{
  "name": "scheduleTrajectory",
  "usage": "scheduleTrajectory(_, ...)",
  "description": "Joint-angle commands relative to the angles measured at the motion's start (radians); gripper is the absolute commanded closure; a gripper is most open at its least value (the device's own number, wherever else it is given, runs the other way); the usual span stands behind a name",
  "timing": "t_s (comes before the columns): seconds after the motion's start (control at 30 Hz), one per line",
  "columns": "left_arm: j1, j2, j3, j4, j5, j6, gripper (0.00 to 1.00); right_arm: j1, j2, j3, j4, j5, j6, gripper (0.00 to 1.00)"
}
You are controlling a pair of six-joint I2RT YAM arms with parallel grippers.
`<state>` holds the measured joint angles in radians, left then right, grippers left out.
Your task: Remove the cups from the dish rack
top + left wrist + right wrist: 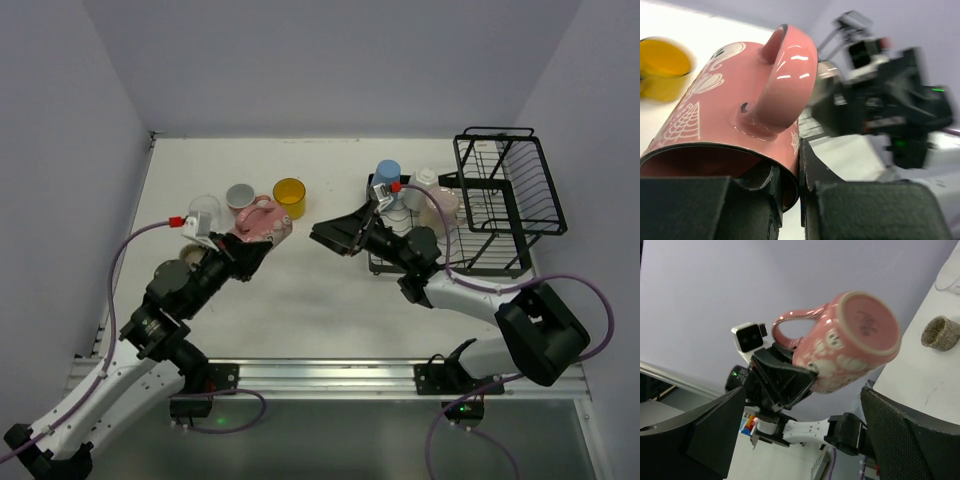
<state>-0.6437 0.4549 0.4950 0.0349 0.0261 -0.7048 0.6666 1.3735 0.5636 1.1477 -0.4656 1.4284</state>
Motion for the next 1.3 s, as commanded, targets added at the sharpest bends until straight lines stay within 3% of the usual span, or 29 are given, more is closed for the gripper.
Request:
scheduleTrajectory(0.0, 0.003, 0.102, 0.192, -0.356, -0.296, 0.062, 1.0, 0.001, -0.033, 0.009, -0.047, 0.018, -0.089, 0.01)
scheduleTrajectory(0.03, 0.004, 0.17, 0.238, -0.447, -0.314, 0.074, 1.0, 0.001, -0.046, 0.007, -0.083, 0.027, -0.112, 0.01)
scheduleTrajectory(0.13, 0.004, 0.278, 0.289, -0.521, -0.331, 0.109, 1.0, 0.002, -0.118, 0.016, -0.267, 0.068, -0.235, 0.01)
scheduleTrajectory(0.17, 0.004, 0.303, 0.301, -0.535, -0.344, 0.119, 1.0, 0.005, -0.16, 0.027, -0.407, 0.099, -0.276, 0.01)
scheduleTrajectory(0.3, 0.019, 0.466, 0.393, -0.634, -0.402, 0.18, 1.0, 0.01, -0.247, 0.102, -0.699, 0.172, -0.504, 0.01)
scheduleTrajectory(0.47, 0.161, 0.583, 0.427, -0.659, -0.264, 0.29, 1.0, 0.011, -0.298, 0.17, -0.968, 0.211, -0.675, 0.01)
scheduleTrajectory(0.57, 0.246, 0.642, 0.439, -0.653, -0.184, 0.347, 1.0, 0.01, -0.32, 0.185, -1.043, 0.231, -0.741, 0.01)
scheduleTrajectory(0.8, 0.291, 0.816, 0.5, -0.684, -0.172, 0.389, 1.0, 0.011, -0.389, 0.173, -1.12, 0.265, -0.816, 0.01)
scheduleTrajectory(1.1, 0.306, 0.918, 0.527, -0.693, -0.218, 0.398, 1.0, 0.011, -0.413, 0.202, -1.207, 0.298, -0.878, 0.01)
scheduleTrajectory(1.27, 0.308, 0.932, 0.504, -0.682, -0.276, 0.403, 0.86, 0.011, -0.412, 0.223, -1.235, 0.289, -0.893, 0.01)
